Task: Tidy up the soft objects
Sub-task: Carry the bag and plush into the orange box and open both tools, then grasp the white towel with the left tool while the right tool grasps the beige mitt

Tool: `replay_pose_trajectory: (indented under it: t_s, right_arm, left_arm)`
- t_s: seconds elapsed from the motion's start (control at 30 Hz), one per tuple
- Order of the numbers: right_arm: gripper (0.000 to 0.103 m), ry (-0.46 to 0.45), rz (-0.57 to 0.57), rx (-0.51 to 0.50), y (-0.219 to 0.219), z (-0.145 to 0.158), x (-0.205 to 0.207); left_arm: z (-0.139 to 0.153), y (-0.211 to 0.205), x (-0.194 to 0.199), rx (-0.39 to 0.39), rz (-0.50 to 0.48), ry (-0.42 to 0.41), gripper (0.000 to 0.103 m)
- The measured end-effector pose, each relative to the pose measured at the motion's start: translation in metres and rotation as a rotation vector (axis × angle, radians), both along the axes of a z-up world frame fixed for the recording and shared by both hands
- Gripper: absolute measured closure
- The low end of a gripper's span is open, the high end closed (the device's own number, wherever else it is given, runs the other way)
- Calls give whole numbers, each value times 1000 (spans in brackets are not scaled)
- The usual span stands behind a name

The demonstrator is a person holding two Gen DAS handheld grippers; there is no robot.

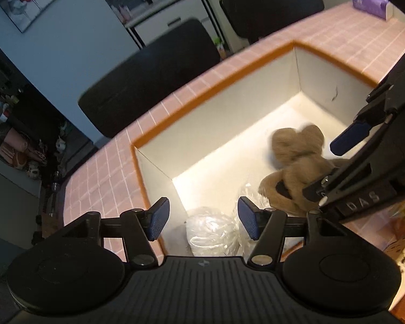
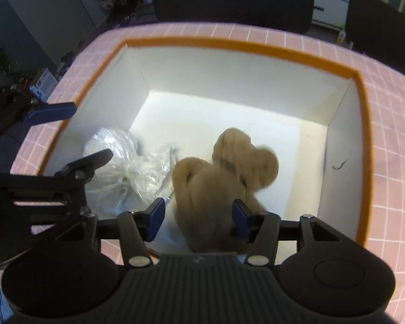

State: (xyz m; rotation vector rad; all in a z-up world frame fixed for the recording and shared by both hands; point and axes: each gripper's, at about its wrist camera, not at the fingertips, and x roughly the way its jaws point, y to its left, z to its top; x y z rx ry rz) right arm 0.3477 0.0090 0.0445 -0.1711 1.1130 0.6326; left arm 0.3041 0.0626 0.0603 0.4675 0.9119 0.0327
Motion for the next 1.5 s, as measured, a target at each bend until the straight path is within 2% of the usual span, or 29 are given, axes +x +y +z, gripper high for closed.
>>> replay_pose_trajectory:
  t_s: [0.13,0.27,0.37,0.43,0.53,0.67,0.8,0.9,1.07,1.13,1.27,1.37,1.5]
  right_arm:
    - [44,-71,-8,24,-8,28,-21]
    - [43,-209,-33,41,-22,60,-60]
    - [31,-337,-51,78,-37,78,-102]
    - [30,-418,-50,97,-46,84,-133]
    - [30,-513,-57,130,-64,81,-179]
    - [30,-582,-84,182,-85,57,-235]
    - [30,-605,-92,214,-95,22,-282]
    - [30,-608,-86,225,-96,-4,-307]
    - [30,-547,-82,240,-96,-34,-338]
    - [30,-523,-67,227,-93,-43,-345]
    - [30,-476,-18,190,-79,-60,-354]
    - [30,-452,-13,177,-70,-73,-356]
    - [30,-453,-1,160,-57,-81,-355]
  left_arm:
    - [26,2,-18,-45,-9,-77,32]
    - [56,6,-54,-110,-3,-201,32]
    - [71,6,-91,-169,-2,-320,31]
    - [75,4,-121,-202,5,-403,28]
    - [74,0,-164,-242,-7,-498,27]
    - [61,-6,-224,-285,17,-581,25]
    - [36,-9,-263,-308,49,-589,24]
    - [14,-4,-285,-357,117,-578,24]
    - [-19,12,-309,-480,256,-534,23]
    - [-29,21,-316,-506,305,-504,23]
    - [-45,34,-331,-482,379,-454,23]
    - [-55,38,-334,-472,423,-439,18]
    - [-66,38,-332,-474,390,-422,17]
